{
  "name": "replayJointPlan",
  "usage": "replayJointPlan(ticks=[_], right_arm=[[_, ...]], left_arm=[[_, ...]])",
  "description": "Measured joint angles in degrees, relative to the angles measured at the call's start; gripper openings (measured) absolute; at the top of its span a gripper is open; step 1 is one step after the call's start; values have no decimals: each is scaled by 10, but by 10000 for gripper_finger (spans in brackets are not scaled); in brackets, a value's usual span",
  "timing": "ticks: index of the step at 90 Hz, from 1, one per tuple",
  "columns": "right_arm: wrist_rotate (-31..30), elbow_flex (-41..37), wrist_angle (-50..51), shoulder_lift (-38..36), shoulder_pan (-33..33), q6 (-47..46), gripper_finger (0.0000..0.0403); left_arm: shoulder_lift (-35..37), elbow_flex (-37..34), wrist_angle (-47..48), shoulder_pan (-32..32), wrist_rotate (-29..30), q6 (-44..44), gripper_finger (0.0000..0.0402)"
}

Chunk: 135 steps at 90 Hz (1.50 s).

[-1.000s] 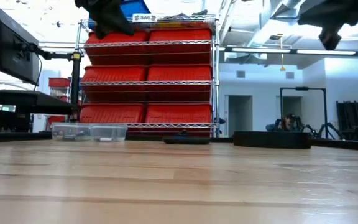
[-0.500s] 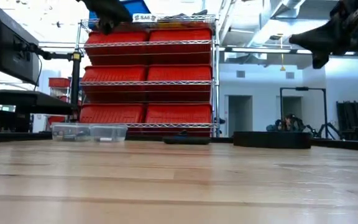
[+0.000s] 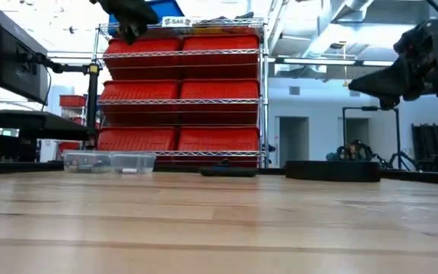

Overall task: Insert battery
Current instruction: Return to Home Position

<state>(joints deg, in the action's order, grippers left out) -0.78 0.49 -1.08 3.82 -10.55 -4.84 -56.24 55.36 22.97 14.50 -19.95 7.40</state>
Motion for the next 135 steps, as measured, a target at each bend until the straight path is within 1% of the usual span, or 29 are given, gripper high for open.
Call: replayJointPlan(ticks=[4, 12, 19, 27, 38, 48, 57, 66, 77, 87, 98, 104, 110, 117, 124, 135], right_arm=[[6, 0, 0, 1, 0, 0, 24], [15, 0, 1, 1, 0, -7, 24], [19, 0, 1, 4, 1, -37, 24], [19, 0, 1, 8, -1, -75, 24], [19, 0, 1, 8, -1, -72, 24], [20, 0, 1, 8, -1, -73, 24], [20, -1, 1, 8, -1, -73, 24], [20, -1, 1, 8, -1, -73, 24], [21, -1, 1, 8, -1, -72, 24], [22, -1, 1, 8, -1, -72, 24], [22, -1, 1, 8, -1, -72, 24], [22, -1, 1, 8, -1, -72, 24], [22, -1, -1, 9, -1, -72, 24], [23, -1, -3, 11, -1, -72, 24], [26, -1, -5, 11, -1, -72, 24], [25, -1, -5, 10, 0, -72, 24]], left_arm=[[14, -19, -18, 3, -9, 4, 11], [50, -71, -56, 7, -9, 15, 11], [86, -120, -96, 12, -8, 25, 11], [139, -169, -115, 15, -8, 30, 11], [213, -240, -119, 15, -8, 28, 11], [285, -316, -160, 17, 8, 26, 11], [353, -380, -166, 21, 23, 29, 11], [422, -425, -157, 26, 25, 28, 11], [501, -463, -146, 26, 30, 29, 11], [558, -482, -123, 26, 67, 30, 11], [559, -487, -110, 26, 103, 8, 11], [563, -504, -137, 27, 122, -4, 11], [562, -521, -188, 30, 142, -5, 11], [555, -545, -246, 31, 151, 10, 11], [549, -547, -247, 27, 150, 25, 11], [561, -547, -247, 20, 151, 41, 11]])
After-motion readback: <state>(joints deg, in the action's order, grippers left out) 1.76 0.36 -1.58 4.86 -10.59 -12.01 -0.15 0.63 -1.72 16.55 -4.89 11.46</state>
